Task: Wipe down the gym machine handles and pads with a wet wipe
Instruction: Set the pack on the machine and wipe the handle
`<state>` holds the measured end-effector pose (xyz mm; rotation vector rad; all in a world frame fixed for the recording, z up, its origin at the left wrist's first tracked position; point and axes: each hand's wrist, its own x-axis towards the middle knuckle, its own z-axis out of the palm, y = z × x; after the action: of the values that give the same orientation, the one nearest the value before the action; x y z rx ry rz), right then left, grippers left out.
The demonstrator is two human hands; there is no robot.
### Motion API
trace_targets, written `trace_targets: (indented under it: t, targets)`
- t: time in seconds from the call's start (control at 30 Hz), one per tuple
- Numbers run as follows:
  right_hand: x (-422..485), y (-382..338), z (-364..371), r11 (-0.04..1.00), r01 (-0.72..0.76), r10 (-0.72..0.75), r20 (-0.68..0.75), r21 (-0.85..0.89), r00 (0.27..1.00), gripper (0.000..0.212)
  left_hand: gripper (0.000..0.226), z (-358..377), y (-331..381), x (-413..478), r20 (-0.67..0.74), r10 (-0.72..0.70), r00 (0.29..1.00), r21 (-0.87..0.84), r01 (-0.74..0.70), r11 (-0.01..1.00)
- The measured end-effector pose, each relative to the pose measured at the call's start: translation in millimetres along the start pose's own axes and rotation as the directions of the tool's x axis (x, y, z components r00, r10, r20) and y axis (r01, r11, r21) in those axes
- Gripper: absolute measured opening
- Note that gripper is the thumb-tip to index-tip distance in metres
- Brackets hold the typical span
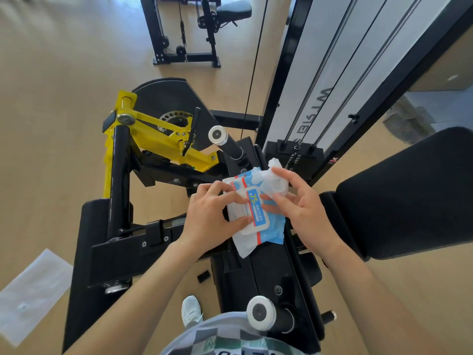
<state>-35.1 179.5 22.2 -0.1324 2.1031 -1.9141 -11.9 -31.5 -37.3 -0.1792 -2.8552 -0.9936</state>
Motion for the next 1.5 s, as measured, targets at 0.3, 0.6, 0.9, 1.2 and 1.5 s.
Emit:
trace_targets:
  t: [0.3,0.6,0.9,1.2,1.5]
  targets:
    - [1.6,-25.3,-13.4,0.967,0.138,-0.121,0.090,-0.215,0.989,0.018,0.048,-28.9,26.9,15.8,-0.030,-0.025,0.999,-0.541,0.005,0.841]
    - [16.0,-35.2,-14.6,0.965,0.206,-0.185,0.138,-0.165,0.973,0.020,0.025,-41.9,32.8,16.8,0.280,-0.091,0.956,-0.766,0.280,0.578]
    - [38.6,-25.6,-19.7,0.938,0.199,-0.205,0.010,-0.282,0.979,0.010,0.029,-59.2,14.0,12.2,0.284,-0.243,0.928,-0.812,0.367,0.454]
    - [100.6,-8.8,8.1,0.981,0.054,-0.117,-0.340,-0.187,0.933,0.010,0.021,-47.3,-2.9,50.7,0.182,-0.641,0.746,-0.712,0.549,0.437]
    - [137.0,3.9,33.9,0.981,0.001,-0.041,-0.202,-0.193,0.978,0.005,0.012,-23.6,6.7,87.1,0.326,-0.711,0.623,-0.918,0.389,-0.080]
